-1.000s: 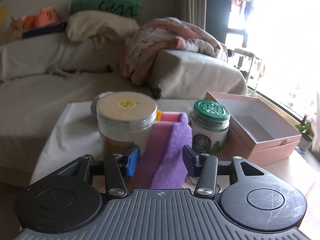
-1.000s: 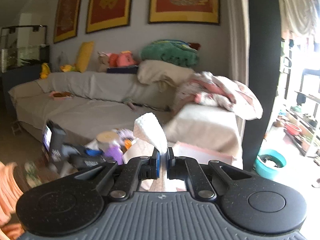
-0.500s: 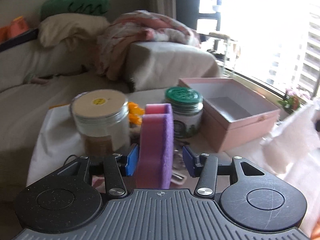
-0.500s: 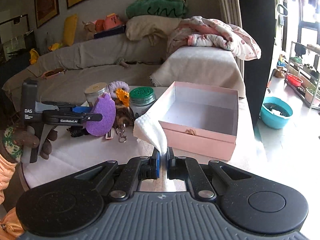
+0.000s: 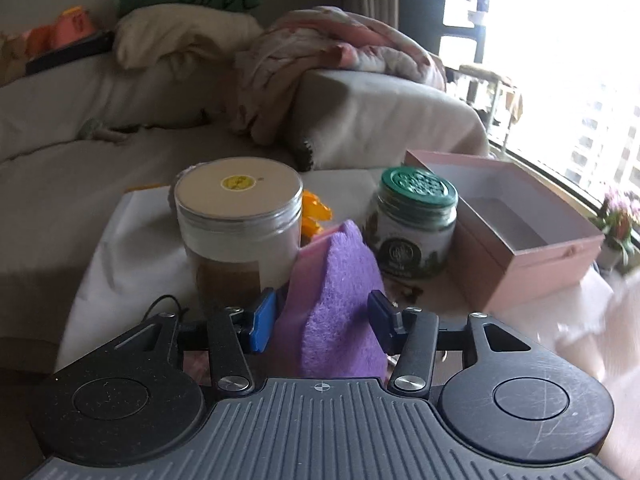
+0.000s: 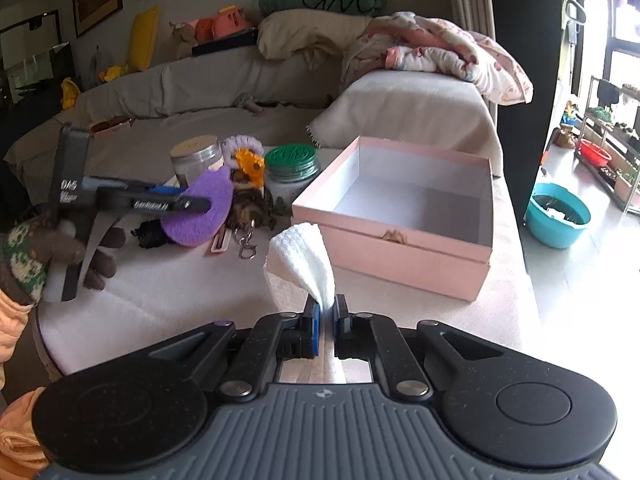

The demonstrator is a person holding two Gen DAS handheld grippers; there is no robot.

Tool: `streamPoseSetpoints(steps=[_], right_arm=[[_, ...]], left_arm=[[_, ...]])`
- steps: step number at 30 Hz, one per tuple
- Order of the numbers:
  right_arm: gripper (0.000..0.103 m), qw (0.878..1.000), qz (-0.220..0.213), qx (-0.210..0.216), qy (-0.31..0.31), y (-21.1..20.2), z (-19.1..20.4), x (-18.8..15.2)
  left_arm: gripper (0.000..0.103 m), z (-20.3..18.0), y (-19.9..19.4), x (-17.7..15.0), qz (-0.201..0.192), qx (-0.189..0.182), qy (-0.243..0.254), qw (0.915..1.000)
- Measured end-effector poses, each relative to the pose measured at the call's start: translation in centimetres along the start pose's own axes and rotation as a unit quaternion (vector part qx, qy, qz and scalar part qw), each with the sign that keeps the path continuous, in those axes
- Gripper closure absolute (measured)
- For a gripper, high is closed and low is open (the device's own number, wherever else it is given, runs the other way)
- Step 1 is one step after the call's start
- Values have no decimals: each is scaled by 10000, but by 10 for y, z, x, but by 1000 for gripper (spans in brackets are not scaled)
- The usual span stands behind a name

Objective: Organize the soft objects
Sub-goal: 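Carry the towel and sponge over the pink box and open both tools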

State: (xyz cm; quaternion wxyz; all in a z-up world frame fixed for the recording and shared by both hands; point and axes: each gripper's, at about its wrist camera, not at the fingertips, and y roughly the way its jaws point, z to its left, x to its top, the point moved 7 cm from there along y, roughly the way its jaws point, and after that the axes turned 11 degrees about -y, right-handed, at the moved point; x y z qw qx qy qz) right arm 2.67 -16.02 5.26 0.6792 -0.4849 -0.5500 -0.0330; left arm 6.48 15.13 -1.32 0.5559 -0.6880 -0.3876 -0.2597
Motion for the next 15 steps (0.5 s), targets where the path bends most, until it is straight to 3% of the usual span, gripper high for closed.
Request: streamPoseSetpoints(steps=[5, 7, 15], right_arm=[[97, 9997, -180, -173, 5, -14, -7, 5], [97, 9985, -444, -303, 47, -32, -15, 11], [97, 9874, -1330, -817, 272, -95, -43, 26]], left_arm=[[55, -8, -12, -3, 29, 97, 175, 9998], [59, -15, -25, -7, -27, -52, 295, 9995], [60, -50, -73, -9, -260, -725, 400, 9962]])
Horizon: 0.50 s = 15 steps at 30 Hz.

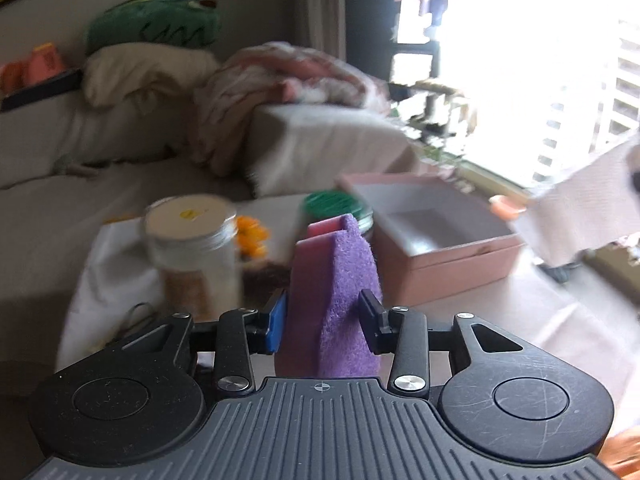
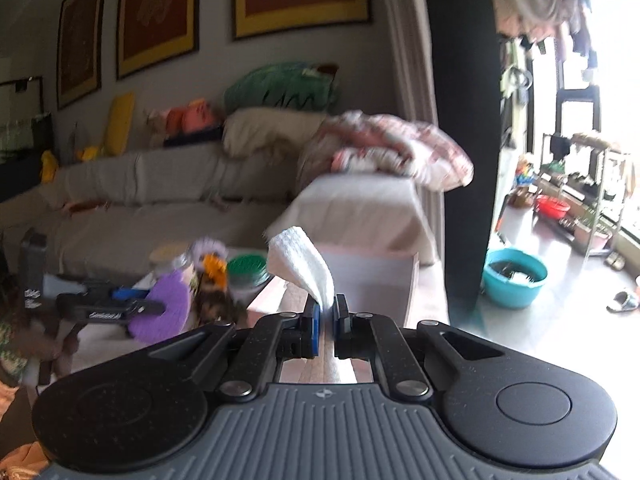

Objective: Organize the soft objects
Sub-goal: 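Carry the towel and sponge over the pink box and open both tools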

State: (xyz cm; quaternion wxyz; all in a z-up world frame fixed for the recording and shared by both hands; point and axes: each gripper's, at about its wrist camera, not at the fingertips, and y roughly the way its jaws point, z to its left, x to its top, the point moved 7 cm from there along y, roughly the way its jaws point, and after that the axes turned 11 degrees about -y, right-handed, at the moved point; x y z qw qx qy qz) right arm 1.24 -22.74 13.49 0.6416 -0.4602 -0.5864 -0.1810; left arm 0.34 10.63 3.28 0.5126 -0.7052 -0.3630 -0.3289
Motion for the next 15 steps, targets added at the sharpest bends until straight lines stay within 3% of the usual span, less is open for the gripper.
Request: streamPoseSetpoints(steps=[3, 8, 10, 12, 15], right_arm=[[97, 9998, -112, -130, 42, -10, -11, 3], [97, 9987, -381, -337, 60, -27, -32, 18], [97, 9979, -502, -407, 47, -29, -41, 30], [97, 9974, -575, -423, 72, -23, -52, 43], [97, 9975, -548, -427, 108, 0, -66, 64]], left_arm=[[60, -36, -12, 16, 24, -632, 34, 9980], [60, -103, 1, 65, -155, -1261, 197, 9917], [59, -121, 25, 87, -302, -1357, 176, 9901], [58, -125, 61, 102, -290, -1483, -160, 9884], [57, -118, 135, 96, 467, -1628, -860, 9818]])
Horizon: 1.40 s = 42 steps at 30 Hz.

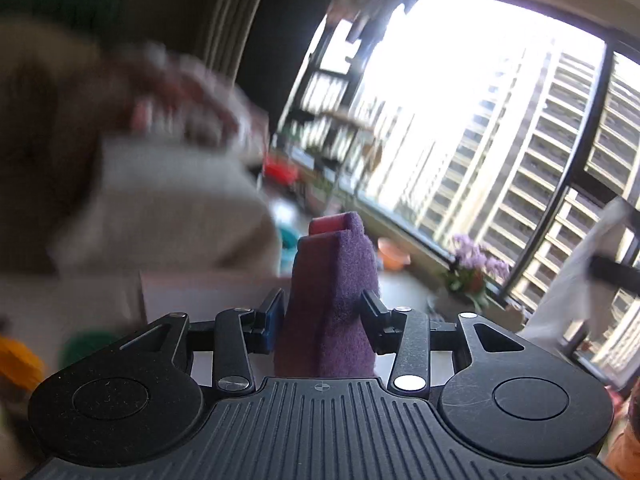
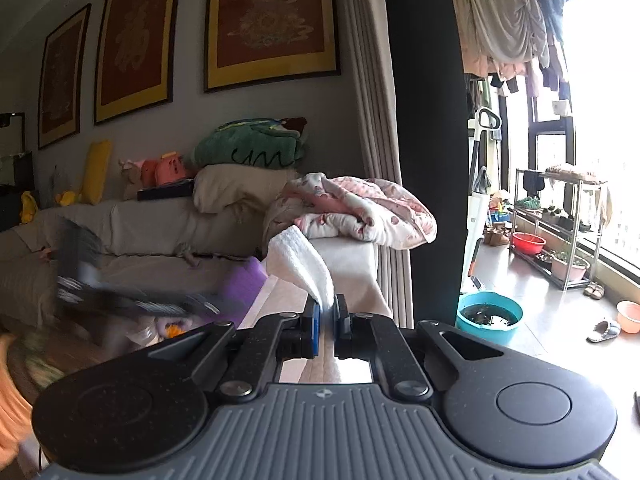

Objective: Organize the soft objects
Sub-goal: 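Carry the towel and sponge over the pink box and open both tools, then grasp the black claw clip with the right tool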

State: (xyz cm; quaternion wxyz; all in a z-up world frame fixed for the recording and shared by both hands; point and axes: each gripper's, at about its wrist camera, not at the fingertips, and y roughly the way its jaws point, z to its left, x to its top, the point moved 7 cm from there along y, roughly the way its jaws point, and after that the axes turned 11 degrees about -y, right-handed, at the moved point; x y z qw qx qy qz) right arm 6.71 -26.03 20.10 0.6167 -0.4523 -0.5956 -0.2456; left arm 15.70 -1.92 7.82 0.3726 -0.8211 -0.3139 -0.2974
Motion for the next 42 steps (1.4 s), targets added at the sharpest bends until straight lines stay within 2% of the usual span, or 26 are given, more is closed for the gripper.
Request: streamPoseSetpoints(steps=[2, 4, 7, 10, 12, 14, 17, 18, 21, 23, 25, 27, 28, 29, 32, 34, 36, 39, 42], right_arm=[[97, 9999, 34, -67, -71, 26, -6, 14], [97, 9999, 90, -70, -128, 52, -9, 26], [97, 9993, 315, 194, -23, 101, -8, 33], [97, 9933, 905, 626, 347, 164, 2, 13], [97, 9865, 1345, 732, 579, 200, 8, -11], [97, 9763, 1865, 824, 722, 236, 18, -40], [96, 9554, 2719, 1037, 501, 278, 42, -87], [96, 9533, 2810, 1037, 390, 283, 51, -94], [96, 9330, 3411, 1134, 151, 300, 73, -121], [95, 9252, 3642, 1062, 7, 304, 79, -133], [82, 9258, 3628, 1049, -139, 299, 79, -131], [48, 9256, 3668, 924, -133, 294, 73, -126], [42, 9295, 3579, 883, -140, 287, 70, -120], [39, 9322, 3514, 851, -168, 286, 66, -113], [39, 9423, 3268, 672, -283, 265, 60, -91], [38, 9539, 2942, 537, -251, 252, 53, -69], [33, 9659, 2527, 480, -283, 235, 56, -48], [27, 9775, 1994, 608, -309, 217, 73, -27], [27, 9806, 1620, 920, -613, 204, 108, -23]], left_arm=[[58, 20, 35, -10, 356, 469, 87, 9982], [58, 27, 52, -17, 325, 770, 570, 9949], [58, 14, 57, -24, 237, 581, 1250, 9902], [57, -1, 48, -31, 97, 696, 1747, 9821], [57, 6, 30, -34, 93, 792, 1610, 9837], [58, 20, 1, -38, 81, 764, 1210, 9897], [58, 53, -48, -47, 11, 783, 659, 9948], [58, 64, -63, -49, -59, 875, 532, 9947], [58, 95, -103, -50, -322, 1233, 293, 9914], [58, 113, -129, -47, -527, 1465, 161, 9877], [58, 128, -155, -43, -677, 1646, -1, 9840], [58, 145, -171, -40, -796, 1848, -146, 9794], [58, 152, -178, -39, -850, 1952, -228, 9768], [58, 161, -185, -39, -922, 2063, -344, 9735], [58, 183, -202, -42, -1063, 2296, -737, 9646], [58, 192, -212, -47, -1103, 2406, -924, 9599], [58, 197, -215, -53, -1064, 2516, -931, 9575], [58, 198, -218, -65, -912, 2537, -854, 9592], [58, 188, -221, -84, -627, 2367, -534, 9681]])
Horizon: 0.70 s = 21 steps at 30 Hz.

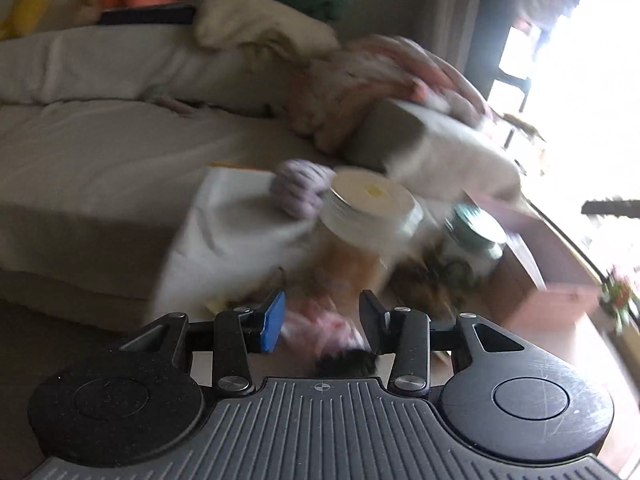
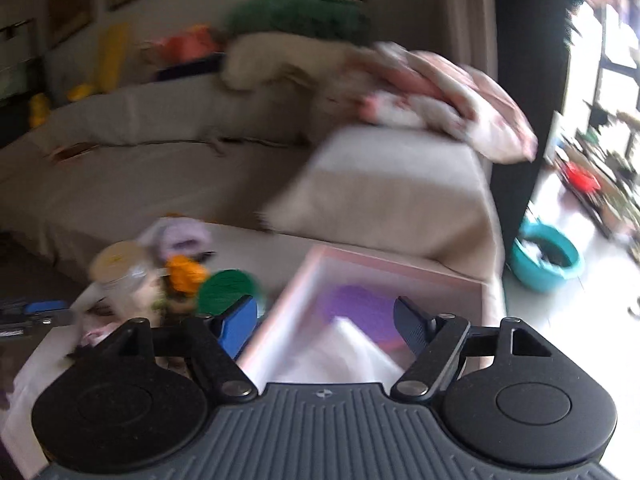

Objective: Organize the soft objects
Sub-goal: 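Grasp the black claw clip with the right tool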

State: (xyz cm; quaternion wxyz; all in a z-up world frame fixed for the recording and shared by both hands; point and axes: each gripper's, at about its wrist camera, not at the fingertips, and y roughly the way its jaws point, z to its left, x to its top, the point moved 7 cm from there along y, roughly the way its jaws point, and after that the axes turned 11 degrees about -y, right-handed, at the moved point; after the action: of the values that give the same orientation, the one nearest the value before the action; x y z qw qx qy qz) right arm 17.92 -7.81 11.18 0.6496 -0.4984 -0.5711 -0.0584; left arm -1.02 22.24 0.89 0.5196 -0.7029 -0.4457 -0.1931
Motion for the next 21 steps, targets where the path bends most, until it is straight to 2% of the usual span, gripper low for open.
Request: streamPoseSetpoints(steps=[3, 5, 10, 13, 16, 19, 21], right_arm=[[27, 9974, -175, 271, -637, 3, 46, -7], [27, 9948, -163, 615, -793, 10, 74, -11], [27, 9847, 72, 1520, -848, 39, 146, -27], [27, 9775, 48, 1776, -1141, 54, 190, -28], [27, 9722, -44, 1812, -1485, 64, 220, -26], [27, 9685, -8, 1784, -1735, 74, 239, -29], [27, 9680, 114, 1798, -1747, 79, 246, -34]], left_arm=[[58, -10, 2, -19, 345, -139, 387, 9986], [58, -10, 3, -23, 359, -217, 371, 9984], [58, 26, -4, 5, -137, 70, -631, 9979], [58, 41, -11, 19, -337, 110, -861, 9957], [58, 46, -4, 25, -277, 24, -493, 9984], [58, 48, 17, 27, 100, -343, 40, 9994], [58, 54, 35, 26, 409, -383, 261, 9981]])
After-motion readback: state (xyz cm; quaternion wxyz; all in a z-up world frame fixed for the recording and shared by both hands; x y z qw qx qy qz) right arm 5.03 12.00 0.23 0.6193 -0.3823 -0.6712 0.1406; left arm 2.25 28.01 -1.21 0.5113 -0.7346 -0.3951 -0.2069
